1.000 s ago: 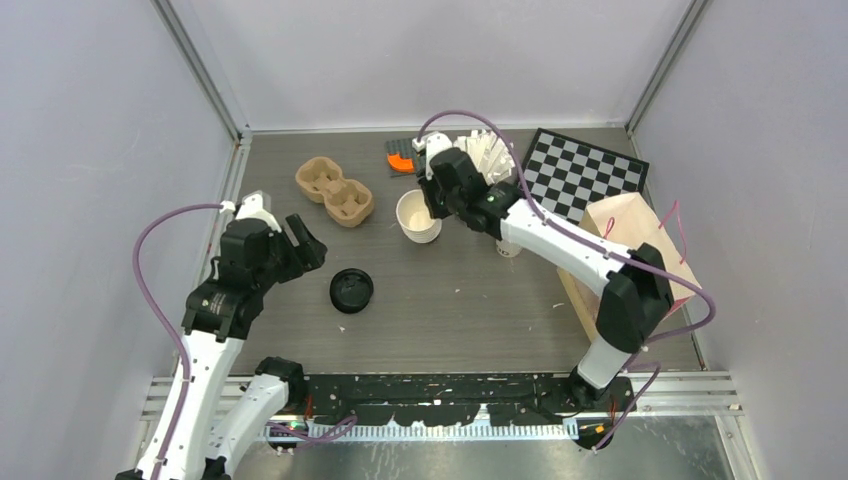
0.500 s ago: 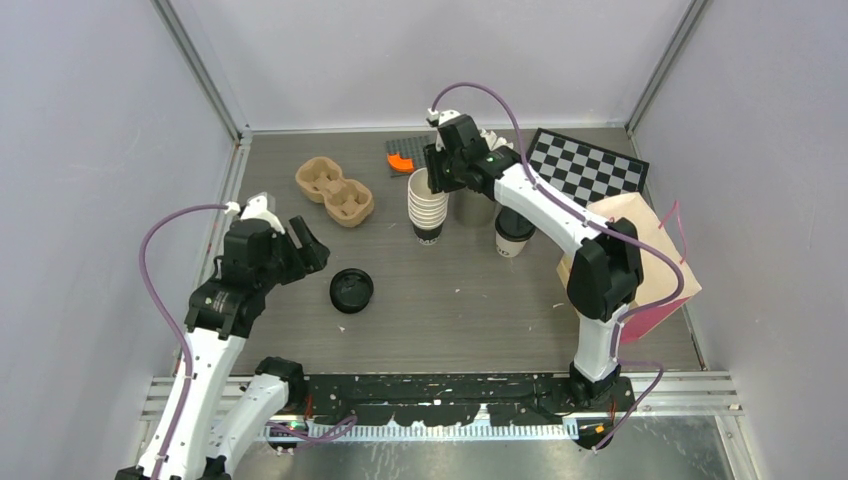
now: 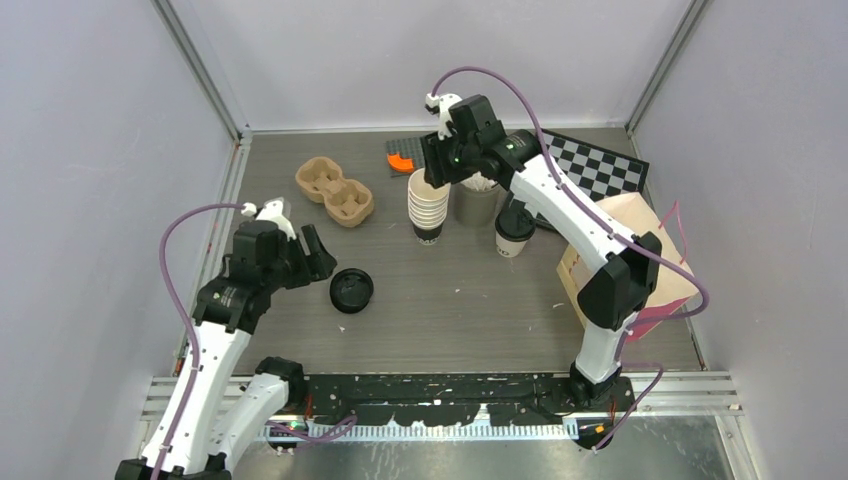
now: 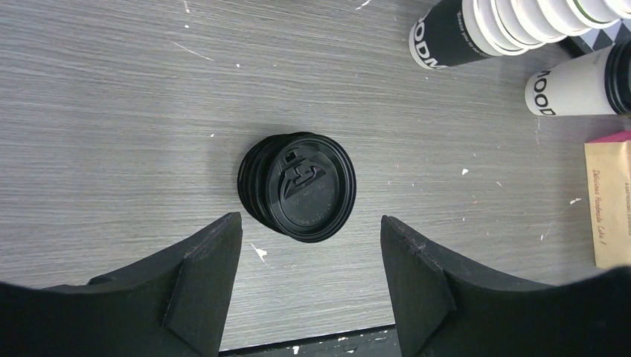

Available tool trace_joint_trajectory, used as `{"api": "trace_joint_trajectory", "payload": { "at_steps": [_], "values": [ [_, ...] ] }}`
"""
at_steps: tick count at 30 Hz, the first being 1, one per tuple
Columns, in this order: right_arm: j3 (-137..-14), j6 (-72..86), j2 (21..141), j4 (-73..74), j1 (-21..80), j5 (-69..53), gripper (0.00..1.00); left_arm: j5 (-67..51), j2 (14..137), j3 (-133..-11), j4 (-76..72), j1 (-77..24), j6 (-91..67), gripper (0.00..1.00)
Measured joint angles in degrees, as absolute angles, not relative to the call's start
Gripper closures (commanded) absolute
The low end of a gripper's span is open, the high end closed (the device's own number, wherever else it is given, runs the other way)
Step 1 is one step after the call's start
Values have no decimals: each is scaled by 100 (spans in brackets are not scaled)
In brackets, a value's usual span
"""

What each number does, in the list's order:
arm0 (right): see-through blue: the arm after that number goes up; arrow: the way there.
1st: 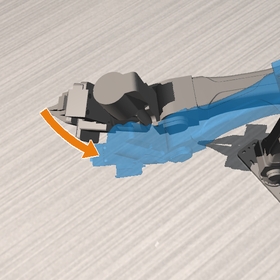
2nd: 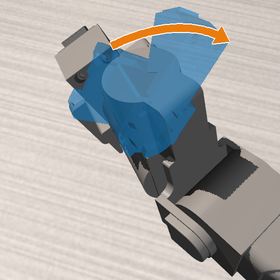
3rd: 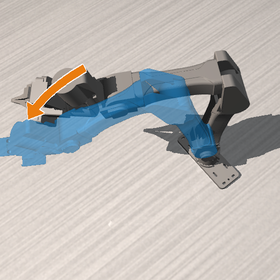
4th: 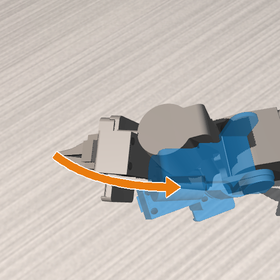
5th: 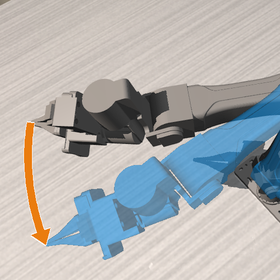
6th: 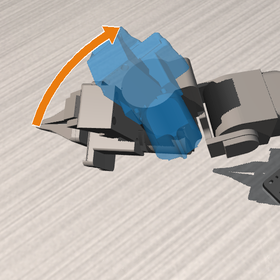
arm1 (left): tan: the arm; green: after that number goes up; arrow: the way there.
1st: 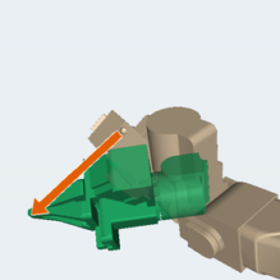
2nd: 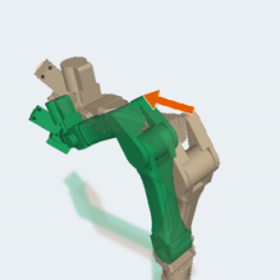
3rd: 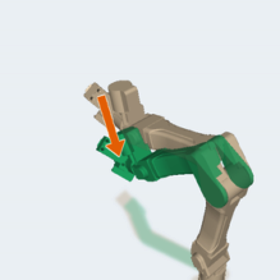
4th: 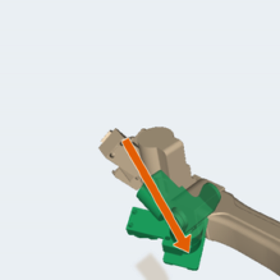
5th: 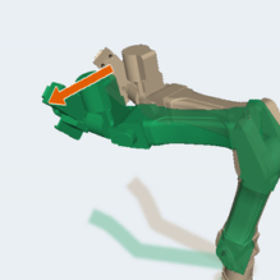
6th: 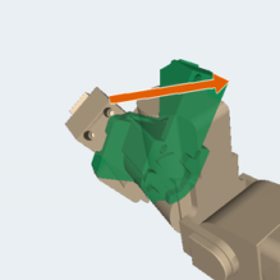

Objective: Pack the takeout coffee

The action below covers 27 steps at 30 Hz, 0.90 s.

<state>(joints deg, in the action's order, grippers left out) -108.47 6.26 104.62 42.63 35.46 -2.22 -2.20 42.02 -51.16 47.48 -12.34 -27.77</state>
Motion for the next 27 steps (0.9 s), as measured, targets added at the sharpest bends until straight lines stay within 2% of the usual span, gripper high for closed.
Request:
{"api": "trace_joint_trajectory", "payload": {
  "at_steps": [10,18,24,27],
  "values": [
    [-10910,259,10486,4578,3857,-735,47,-530,4202,-5043,4744,-1234,-2641,30],
    [-11039,-36,10783,4648,4036,-602,60,-565,4202,-5033,4744,-1234,-2628,31],
    [-11113,-161,11024,4681,4053,-519,80,-565,4202,-5033,4744,-1234,-2626,31],
    [-11122,-217,11052,4663,4075,-478,85,-565,4200,-5033,4744,-1234,-2626,31]
  ]
}}
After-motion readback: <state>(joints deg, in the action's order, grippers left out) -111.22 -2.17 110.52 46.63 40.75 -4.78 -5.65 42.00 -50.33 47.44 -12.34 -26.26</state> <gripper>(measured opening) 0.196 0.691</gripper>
